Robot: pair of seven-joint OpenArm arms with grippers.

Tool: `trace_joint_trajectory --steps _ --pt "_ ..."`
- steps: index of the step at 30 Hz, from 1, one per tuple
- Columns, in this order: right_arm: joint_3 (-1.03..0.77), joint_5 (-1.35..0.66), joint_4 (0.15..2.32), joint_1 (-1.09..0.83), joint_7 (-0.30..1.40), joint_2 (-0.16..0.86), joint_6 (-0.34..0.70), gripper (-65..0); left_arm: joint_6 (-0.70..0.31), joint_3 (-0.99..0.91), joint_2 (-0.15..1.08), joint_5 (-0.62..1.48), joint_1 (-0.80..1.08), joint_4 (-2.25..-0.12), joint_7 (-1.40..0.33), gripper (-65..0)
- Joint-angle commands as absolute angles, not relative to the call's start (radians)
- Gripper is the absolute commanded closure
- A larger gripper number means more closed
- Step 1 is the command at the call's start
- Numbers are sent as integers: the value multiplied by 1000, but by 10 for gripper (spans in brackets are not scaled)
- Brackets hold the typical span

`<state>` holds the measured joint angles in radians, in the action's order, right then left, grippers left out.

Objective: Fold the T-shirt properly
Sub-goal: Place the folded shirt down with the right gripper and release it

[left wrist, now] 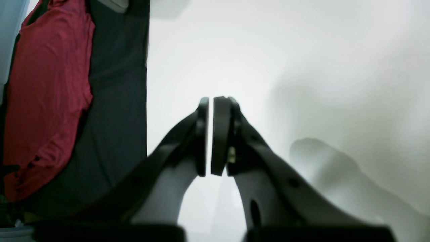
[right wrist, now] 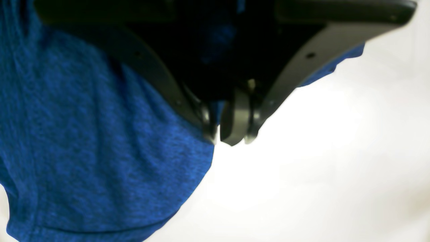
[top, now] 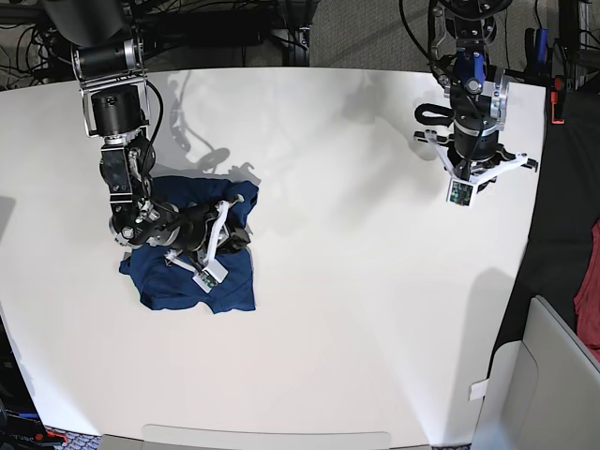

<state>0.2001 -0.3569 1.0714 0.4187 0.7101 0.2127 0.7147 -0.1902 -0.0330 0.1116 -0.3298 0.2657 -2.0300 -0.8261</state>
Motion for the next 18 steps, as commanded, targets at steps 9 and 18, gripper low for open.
trace_joint_trajectory --steps 9,18 --pt "196 -309 1138 424 763 219 698 -63 -182 -35 117 -335 259 -2054 -806 -6" --pt "193 -507 1527 326 932 232 698 -61 -182 -47 117 -335 297 -2086 -806 -5"
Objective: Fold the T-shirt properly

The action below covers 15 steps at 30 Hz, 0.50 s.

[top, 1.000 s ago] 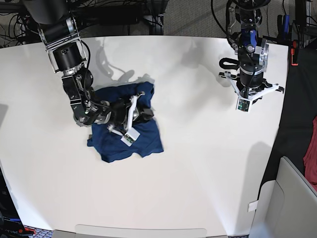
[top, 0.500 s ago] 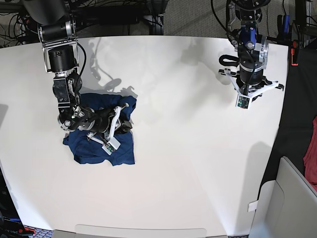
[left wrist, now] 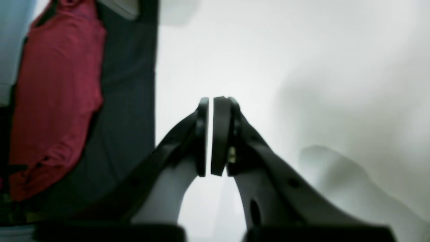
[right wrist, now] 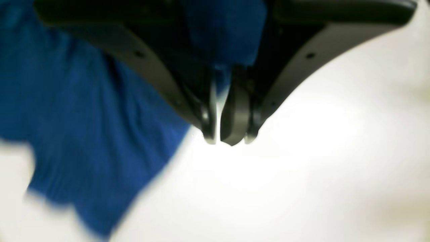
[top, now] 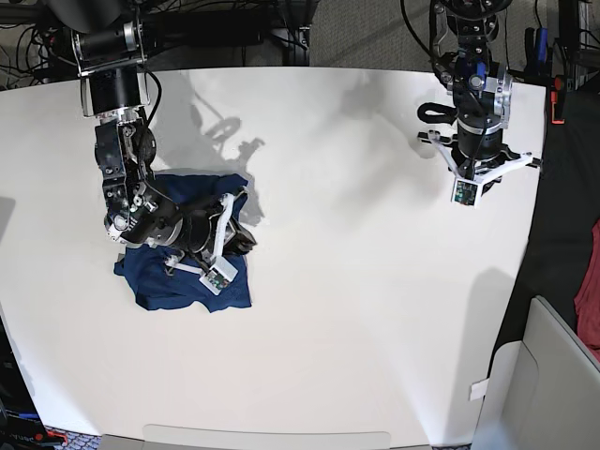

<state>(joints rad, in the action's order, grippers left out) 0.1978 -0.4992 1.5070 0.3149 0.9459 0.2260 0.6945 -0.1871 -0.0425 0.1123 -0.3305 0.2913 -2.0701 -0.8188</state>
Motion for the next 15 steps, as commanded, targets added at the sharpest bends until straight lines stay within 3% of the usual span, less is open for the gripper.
trace_joint_trajectory --steps 1,15 --pt "183 -524 1578 305 946 240 698 -61 -182 -47 117 -335 303 -2086 -806 -5" --pt "-203 -664 2002 -151 983 266 698 -61 -182 -150 99 -335 475 -2087 -734 -4"
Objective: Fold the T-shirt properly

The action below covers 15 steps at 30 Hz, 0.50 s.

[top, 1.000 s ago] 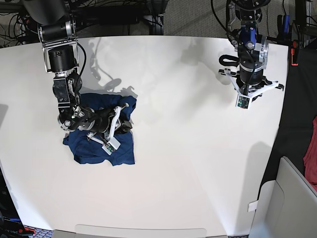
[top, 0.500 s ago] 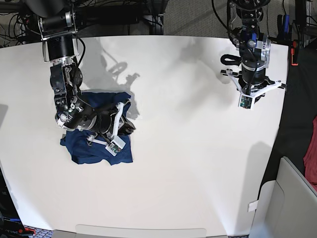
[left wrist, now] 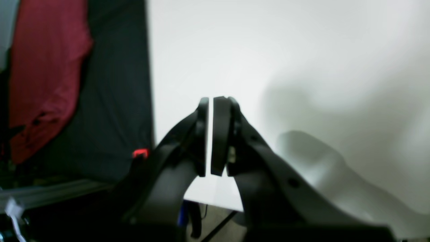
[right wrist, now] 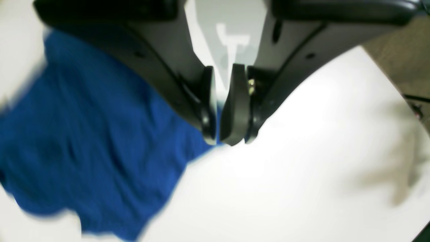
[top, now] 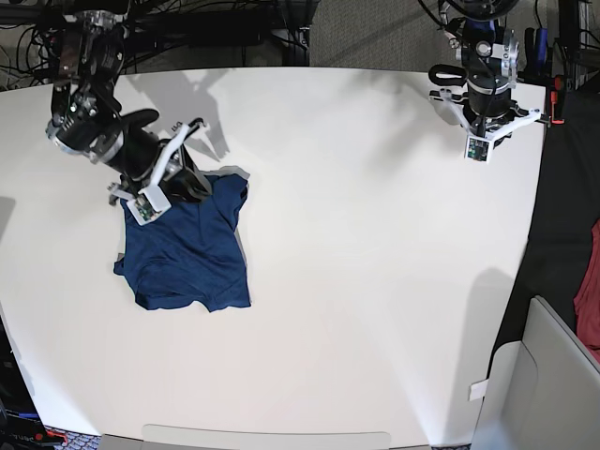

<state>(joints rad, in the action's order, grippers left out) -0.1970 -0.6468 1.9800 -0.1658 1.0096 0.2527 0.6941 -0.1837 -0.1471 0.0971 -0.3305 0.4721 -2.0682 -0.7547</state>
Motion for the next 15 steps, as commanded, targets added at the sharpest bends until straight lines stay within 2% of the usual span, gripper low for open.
trace_joint_trajectory --steps 1,15 --pt "-223 -664 2023 -180 983 271 698 -61 -182 -157 91 -335 486 -2087 -731 -2" --pt "-674 -825 2045 -530 981 271 698 -61 -182 -222 7 -318 697 -2087 -608 0"
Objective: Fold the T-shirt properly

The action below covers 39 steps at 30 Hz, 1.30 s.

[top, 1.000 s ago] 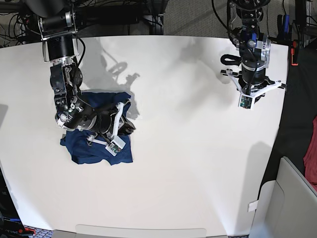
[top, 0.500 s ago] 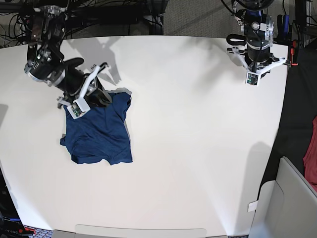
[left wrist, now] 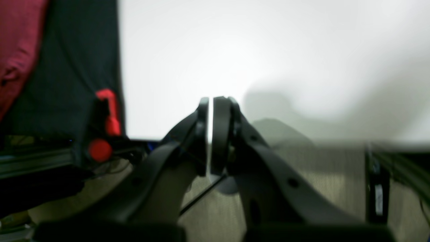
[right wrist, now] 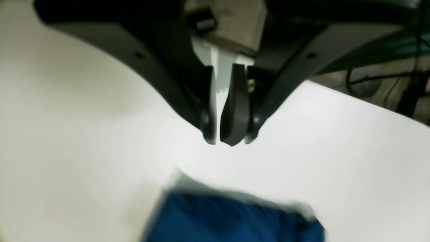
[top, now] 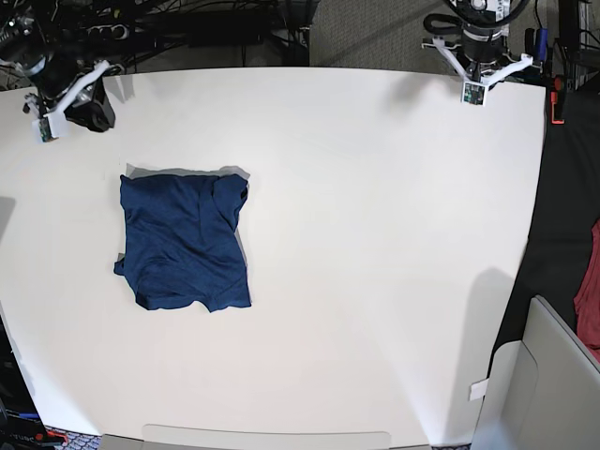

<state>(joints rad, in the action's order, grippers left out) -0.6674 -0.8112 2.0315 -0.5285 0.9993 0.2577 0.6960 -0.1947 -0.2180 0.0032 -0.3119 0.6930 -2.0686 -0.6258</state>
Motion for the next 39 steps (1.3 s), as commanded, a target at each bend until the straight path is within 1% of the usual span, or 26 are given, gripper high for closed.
trace_joint_trajectory --steps 1,6,9,13,18,21,24,27,33,35,39 --pt "-702 -823 2045 -553 981 271 698 -61 -182 -225 1 -289 711 -2087 -608 0" --pt "-786 -819 2041 -661 983 271 698 -61 -182 -232 2 -189 806 -2087 -613 0" --pt "-799 -792 2040 -725 983 271 698 -61 -182 -232 1 -145 852 -2084 -619 0" --pt "-776 -628 2032 -794 983 259 698 -61 -182 -232 1 -59 918 -2080 -621 0" --pt "-696 -348 1956 -809 981 179 698 -61 -182 -228 1 24 961 -2006 -621 0" --pt "-611 -199 1816 -759 974 145 698 -61 -182 -220 4 65 944 -1871 -616 0" --pt "-535 -99 1627 -685 969 128 698 -61 -182 -219 4 88 863 -1721 -611 0" --pt "-490 -15 1417 -591 906 114 698 -61 -182 -219 4 96 771 -1558 -608 0" --pt "-430 90 1121 -447 759 110 698 -61 -182 -219 2 96 631 -1305 -536 0" --pt "-426 110 1040 -406 733 111 698 -61 -182 -219 1 96 599 -1242 -516 0" --pt "-426 151 883 -318 647 116 698 -61 -183 -219 -1 96 522 -1112 -518 0"
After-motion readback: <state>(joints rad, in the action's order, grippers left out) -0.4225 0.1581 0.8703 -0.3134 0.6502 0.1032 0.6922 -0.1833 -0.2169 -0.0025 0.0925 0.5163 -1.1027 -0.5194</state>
